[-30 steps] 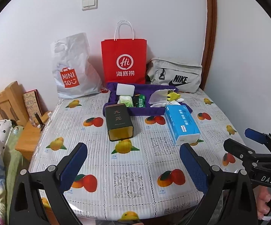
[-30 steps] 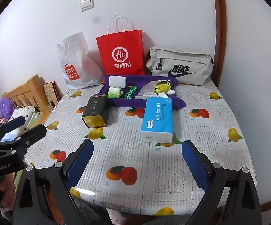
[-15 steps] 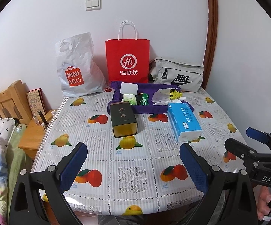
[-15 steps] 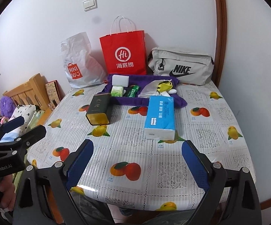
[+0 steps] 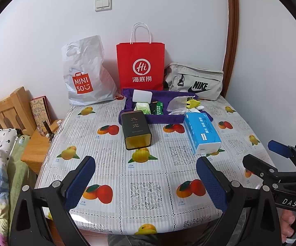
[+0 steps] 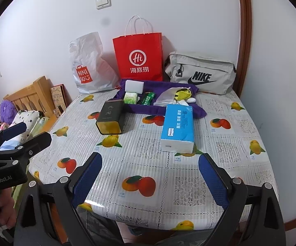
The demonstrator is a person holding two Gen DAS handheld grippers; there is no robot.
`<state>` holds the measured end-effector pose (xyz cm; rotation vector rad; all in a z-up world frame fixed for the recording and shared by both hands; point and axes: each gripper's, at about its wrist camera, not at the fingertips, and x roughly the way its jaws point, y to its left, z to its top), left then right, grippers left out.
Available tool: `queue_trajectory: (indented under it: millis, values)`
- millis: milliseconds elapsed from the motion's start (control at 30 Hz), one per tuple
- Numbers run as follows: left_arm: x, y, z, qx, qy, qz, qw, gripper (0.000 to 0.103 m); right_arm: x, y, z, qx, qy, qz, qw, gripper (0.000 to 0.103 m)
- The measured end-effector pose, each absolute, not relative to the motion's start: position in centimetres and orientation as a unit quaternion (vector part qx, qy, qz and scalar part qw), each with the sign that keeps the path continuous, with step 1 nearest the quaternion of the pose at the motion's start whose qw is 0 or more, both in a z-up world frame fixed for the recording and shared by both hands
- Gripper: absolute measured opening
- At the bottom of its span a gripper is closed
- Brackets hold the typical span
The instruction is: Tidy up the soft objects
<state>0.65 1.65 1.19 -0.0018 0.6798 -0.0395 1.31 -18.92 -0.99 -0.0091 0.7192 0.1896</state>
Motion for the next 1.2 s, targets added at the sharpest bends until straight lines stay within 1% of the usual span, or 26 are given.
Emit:
queue_trajectory:
  millis: [1200]
  values:
    - [0.70, 1.90, 1.00, 0.002, 0.339, -0.020, 0.941, 0.099, 0.95, -18.91, -0.78, -0.005, 0.347, 0.096, 0.933, 0.094]
